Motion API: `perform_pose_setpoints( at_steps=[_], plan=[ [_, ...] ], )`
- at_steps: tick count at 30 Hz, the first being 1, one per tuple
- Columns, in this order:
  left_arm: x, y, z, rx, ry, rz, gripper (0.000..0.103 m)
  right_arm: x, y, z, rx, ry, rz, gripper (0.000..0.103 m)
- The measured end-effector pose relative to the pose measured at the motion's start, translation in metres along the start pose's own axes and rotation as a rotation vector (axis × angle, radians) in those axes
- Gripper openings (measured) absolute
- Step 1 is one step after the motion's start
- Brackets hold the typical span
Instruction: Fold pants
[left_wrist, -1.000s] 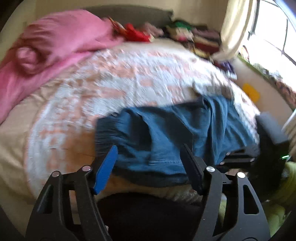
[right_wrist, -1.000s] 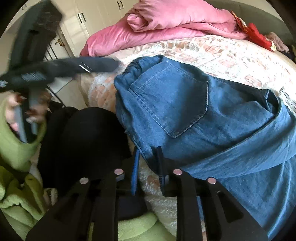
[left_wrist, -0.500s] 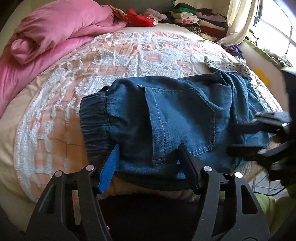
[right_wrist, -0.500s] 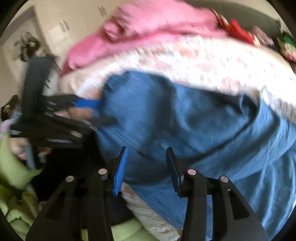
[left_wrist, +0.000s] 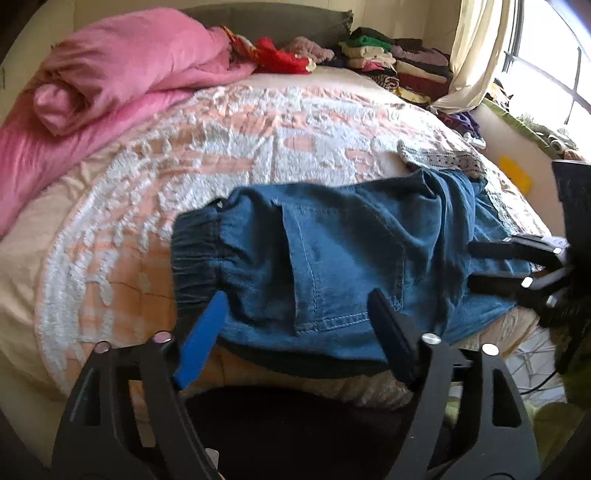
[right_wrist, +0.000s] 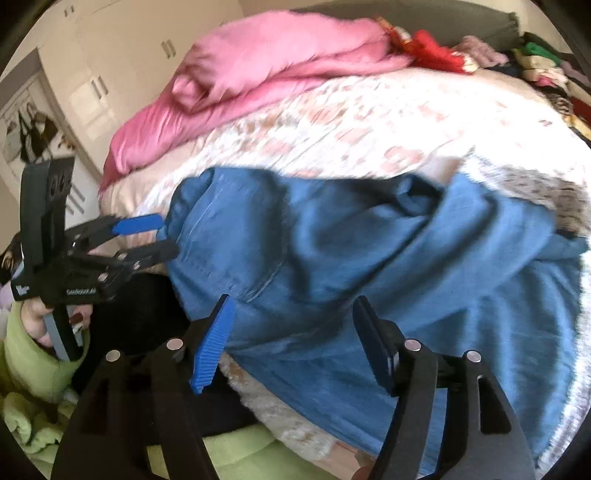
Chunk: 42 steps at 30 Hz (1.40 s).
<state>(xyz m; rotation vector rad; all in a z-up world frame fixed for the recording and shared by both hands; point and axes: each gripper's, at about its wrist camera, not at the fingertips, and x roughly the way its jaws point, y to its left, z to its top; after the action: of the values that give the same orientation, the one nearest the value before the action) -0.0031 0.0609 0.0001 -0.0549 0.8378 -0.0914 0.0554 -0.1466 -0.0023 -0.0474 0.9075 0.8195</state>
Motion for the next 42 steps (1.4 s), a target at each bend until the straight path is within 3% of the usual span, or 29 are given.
perform_pose_setpoints(
  at_steps=[1, 3, 7, 9, 15, 19, 26, 30, 32, 36, 37, 38, 42],
  plan=[
    [-0.003, -0.002, 0.001, 0.004, -0.009, 0.003, 0.08, -0.009, -0.005, 0.0, 0.011, -0.02, -0.02, 0.067],
    [-0.008, -0.004, 0.004, 0.003, -0.02, -0.005, 0.082, -0.018, -0.012, 0.003, 0.033, -0.051, -0.051, 0.08],
    [-0.014, -0.012, 0.009, -0.004, -0.027, -0.038, 0.091, -0.035, -0.03, 0.007, 0.078, -0.103, -0.107, 0.081],
    [-0.013, -0.016, 0.013, -0.014, -0.022, -0.069, 0.091, -0.039, -0.036, 0.01, 0.092, -0.116, -0.129, 0.086],
    [-0.003, -0.044, 0.02, 0.002, 0.006, -0.147, 0.091, -0.052, -0.064, 0.031, 0.128, -0.167, -0.201, 0.088],
    [0.011, -0.07, 0.024, 0.032, 0.051, -0.214, 0.091, -0.045, -0.08, 0.056, 0.141, -0.166, -0.224, 0.088],
    [0.05, -0.114, 0.031, 0.086, 0.149, -0.294, 0.091, 0.009, -0.103, 0.105, 0.098, -0.061, -0.302, 0.088],
    [0.076, -0.126, 0.035, 0.082, 0.22, -0.333, 0.076, 0.049, -0.124, 0.125, 0.151, 0.017, -0.276, 0.088],
    [0.087, -0.132, 0.037, 0.083, 0.248, -0.343, 0.074, 0.069, -0.135, 0.134, 0.167, 0.047, -0.311, 0.088],
    [0.108, -0.139, 0.037, 0.077, 0.277, -0.331, 0.05, 0.094, -0.149, 0.143, 0.176, 0.081, -0.398, 0.088],
    [0.11, -0.14, 0.036, 0.076, 0.276, -0.327, 0.049, 0.1, -0.154, 0.143, 0.191, 0.092, -0.399, 0.087],
    [0.111, -0.14, 0.035, 0.077, 0.274, -0.327, 0.049, 0.104, -0.157, 0.143, 0.199, 0.099, -0.4, 0.086],
    [0.109, -0.14, 0.032, 0.088, 0.264, -0.334, 0.049, 0.109, -0.171, 0.139, 0.209, 0.097, -0.427, 0.052]
  ],
)
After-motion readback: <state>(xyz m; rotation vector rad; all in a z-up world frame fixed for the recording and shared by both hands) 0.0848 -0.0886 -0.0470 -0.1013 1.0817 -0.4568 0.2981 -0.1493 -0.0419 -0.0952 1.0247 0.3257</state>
